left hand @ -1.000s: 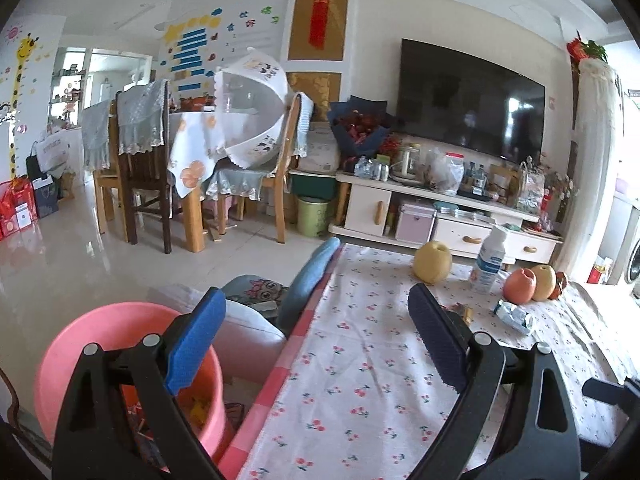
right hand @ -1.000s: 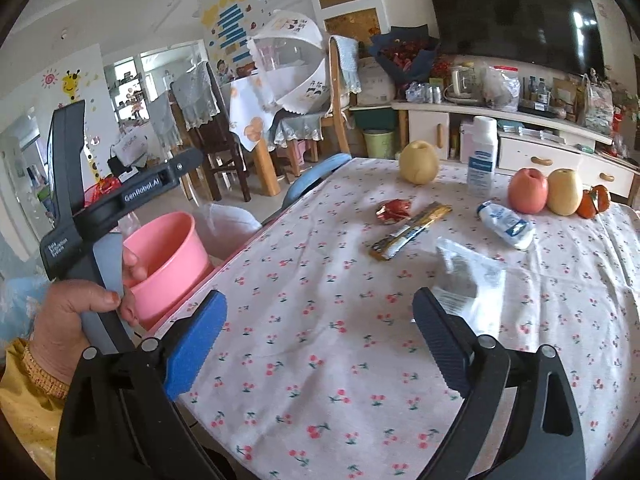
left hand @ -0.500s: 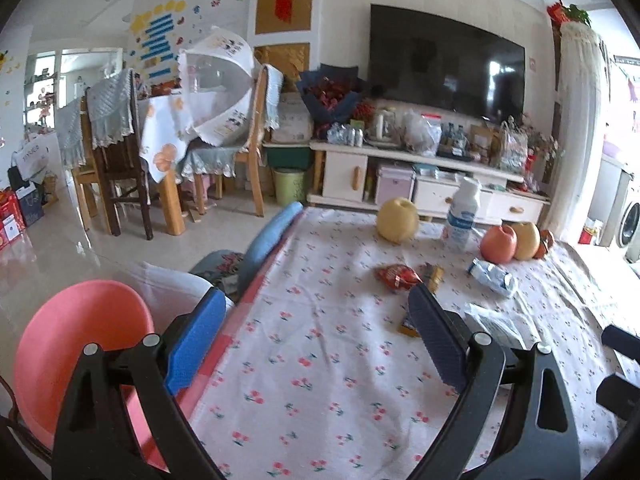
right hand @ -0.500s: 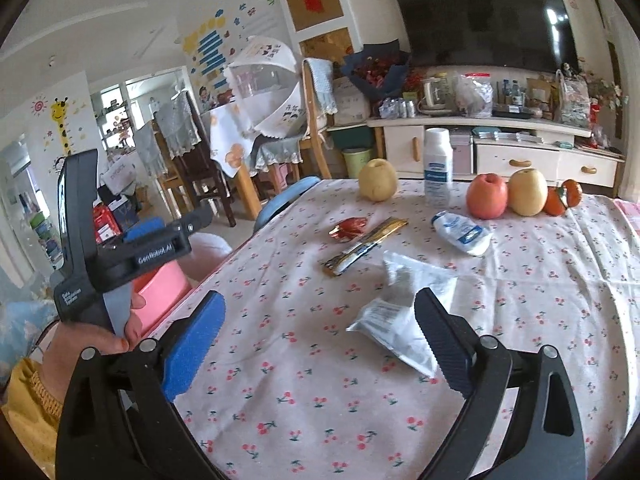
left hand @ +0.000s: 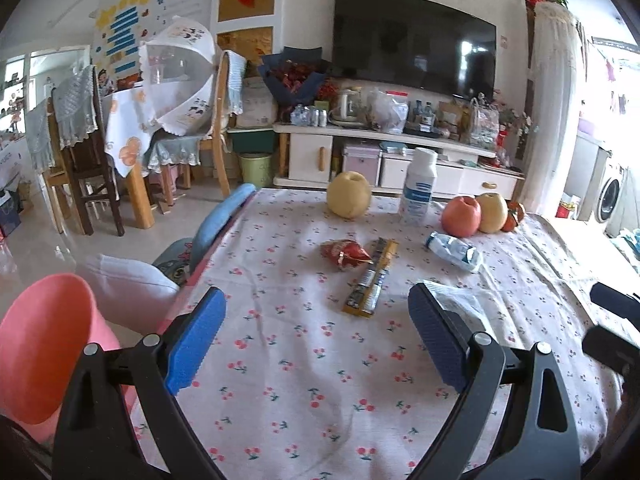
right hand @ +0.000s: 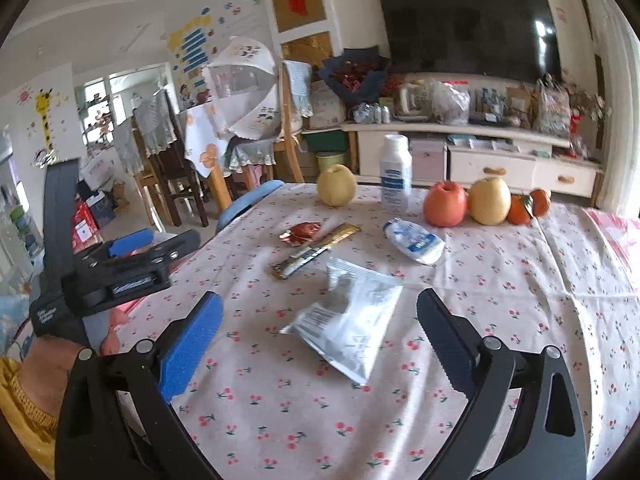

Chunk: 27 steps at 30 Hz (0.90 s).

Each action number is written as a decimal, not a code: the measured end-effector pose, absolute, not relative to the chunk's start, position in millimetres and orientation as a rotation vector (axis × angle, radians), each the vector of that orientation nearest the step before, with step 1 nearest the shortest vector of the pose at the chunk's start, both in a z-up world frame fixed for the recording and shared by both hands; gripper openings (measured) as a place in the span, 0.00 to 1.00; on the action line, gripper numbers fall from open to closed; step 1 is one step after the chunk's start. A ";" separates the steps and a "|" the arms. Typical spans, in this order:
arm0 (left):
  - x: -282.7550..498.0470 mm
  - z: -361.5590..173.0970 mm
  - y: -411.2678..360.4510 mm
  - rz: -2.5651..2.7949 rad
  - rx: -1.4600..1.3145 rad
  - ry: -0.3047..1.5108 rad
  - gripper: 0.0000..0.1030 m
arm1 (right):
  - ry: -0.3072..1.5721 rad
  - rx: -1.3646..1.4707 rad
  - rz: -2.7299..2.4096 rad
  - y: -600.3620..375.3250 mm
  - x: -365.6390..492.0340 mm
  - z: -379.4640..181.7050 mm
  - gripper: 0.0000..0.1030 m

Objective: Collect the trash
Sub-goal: 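Bring both open tools back over the remaining wrappers on the table, then grasp the small red wrapper with the left tool while the right tool grasps the white MAGICDAY bag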

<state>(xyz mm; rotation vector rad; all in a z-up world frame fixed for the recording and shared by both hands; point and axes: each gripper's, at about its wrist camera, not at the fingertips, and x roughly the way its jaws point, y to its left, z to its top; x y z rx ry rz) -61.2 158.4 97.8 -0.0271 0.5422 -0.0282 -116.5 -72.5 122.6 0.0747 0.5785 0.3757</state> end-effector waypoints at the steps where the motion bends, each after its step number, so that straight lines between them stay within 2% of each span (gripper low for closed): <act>1: -60.0 96.9 156.9 -0.033 -0.027 0.548 0.90 | 0.592 0.099 0.362 -81.5 -111.1 120.4 0.94; 8: -38.9 92.2 152.2 -0.087 -0.052 0.597 0.90 | 0.659 0.208 0.273 -129.0 -79.6 103.3 0.94; 16: 20.4 81.1 125.7 -0.136 -0.041 0.698 0.90 | 0.731 0.370 0.231 -172.8 -32.0 80.2 0.94; 25: 91.5 55.5 112.7 -0.067 -0.137 0.806 0.90 | 0.820 0.309 0.306 -162.3 22.6 57.4 0.94; 27: 104.3 48.9 114.1 -0.042 -0.156 0.834 0.86 | 0.830 0.262 0.307 -157.2 36.8 52.5 0.94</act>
